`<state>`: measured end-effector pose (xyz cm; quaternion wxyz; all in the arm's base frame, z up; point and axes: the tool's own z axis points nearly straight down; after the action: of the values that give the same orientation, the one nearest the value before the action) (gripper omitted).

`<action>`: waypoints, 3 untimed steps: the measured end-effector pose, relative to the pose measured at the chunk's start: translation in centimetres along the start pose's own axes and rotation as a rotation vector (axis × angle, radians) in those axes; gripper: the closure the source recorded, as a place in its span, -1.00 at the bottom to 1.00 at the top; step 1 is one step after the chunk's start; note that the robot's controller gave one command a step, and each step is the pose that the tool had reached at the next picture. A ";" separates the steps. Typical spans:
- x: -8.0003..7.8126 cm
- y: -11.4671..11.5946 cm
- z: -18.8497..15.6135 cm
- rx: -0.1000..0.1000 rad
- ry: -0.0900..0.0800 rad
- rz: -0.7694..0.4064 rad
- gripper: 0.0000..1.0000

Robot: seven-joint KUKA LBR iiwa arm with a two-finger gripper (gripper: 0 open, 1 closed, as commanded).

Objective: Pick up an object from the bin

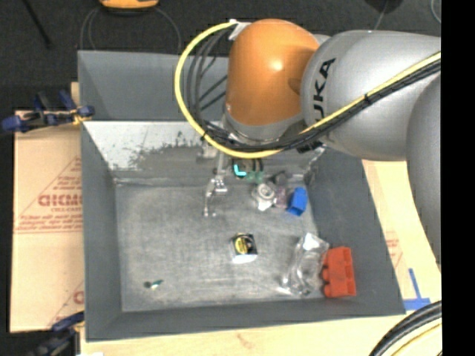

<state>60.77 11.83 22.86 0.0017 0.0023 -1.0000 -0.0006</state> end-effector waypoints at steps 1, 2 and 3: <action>-1.6 -3.7 15.5 -0.004 -0.011 0.297 -1.00; 2.8 -9.2 12.7 0.004 -0.007 0.087 -1.00; -1.7 -21.0 11.2 0.006 -0.013 0.111 -1.00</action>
Offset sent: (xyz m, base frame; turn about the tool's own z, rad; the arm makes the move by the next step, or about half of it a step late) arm 0.0118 -0.0374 -0.1586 0.2995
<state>62.54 -9.10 11.66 -0.0045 -0.0532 -0.9986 0.0025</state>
